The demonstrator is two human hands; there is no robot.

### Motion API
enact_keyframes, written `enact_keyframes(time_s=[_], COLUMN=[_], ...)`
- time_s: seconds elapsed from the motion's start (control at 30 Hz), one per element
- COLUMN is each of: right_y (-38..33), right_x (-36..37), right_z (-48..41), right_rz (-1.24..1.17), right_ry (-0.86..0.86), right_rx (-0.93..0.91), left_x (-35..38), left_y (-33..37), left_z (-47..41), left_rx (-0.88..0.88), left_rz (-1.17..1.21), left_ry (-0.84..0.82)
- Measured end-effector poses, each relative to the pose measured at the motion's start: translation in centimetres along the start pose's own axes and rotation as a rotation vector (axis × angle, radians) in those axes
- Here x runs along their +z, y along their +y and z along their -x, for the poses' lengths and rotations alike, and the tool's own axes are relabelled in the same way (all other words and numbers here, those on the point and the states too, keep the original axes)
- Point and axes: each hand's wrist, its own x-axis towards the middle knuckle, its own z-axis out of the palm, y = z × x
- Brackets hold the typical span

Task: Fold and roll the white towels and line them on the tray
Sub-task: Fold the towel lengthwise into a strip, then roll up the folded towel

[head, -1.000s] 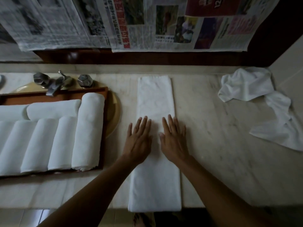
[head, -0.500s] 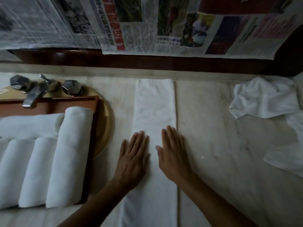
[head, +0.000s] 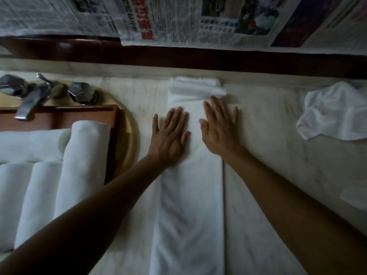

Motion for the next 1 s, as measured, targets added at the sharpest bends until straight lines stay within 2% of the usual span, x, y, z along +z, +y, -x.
enact_keyframes(time_s=[0.2,0.3,0.43,0.5,0.6,0.7,0.8,0.9,1.0], right_y=[0.7,-0.1,-2.7,-4.5,-4.5,-1.9,-1.3,-5.9,-8.0], right_x=[0.2,-1.1,-3.3,-3.0,-1.6,-1.2,-2.5,-4.1,-3.1], right_z=[-4.2,-2.9,6.2,12.8,18.9,19.0,20.4,25.3,29.7], right_rz=[-0.001,-0.044,-0.165,-0.136,-0.039,0.038,0.014,-0.069,-0.006], right_ry=[0.029,0.061,0.122,0.064,-0.03,-0.035,-0.009,-0.007,-0.075], right_rx=[0.014,0.057,0.146,0.08,-0.032,0.114,0.263,0.152,0.01], left_x=[-0.9,-1.6,-2.0,-0.9,1.7,2.0,0.8,0.3,2.0], left_y=[-0.6,-0.4,2.7,4.5,4.7,2.5,2.2,5.5,7.2], left_z=[-4.0,-3.0,5.7,11.7,17.2,18.3,20.0,23.7,26.4], left_rx=[-0.008,-0.01,-0.058,-0.012,0.083,0.014,-0.081,0.002,0.094], left_rz=[-0.048,-0.048,0.142,0.203,0.139,0.099,0.194,0.236,0.225], left_ry=[0.024,0.074,0.186,0.14,0.024,0.034,0.084,0.065,0.027])
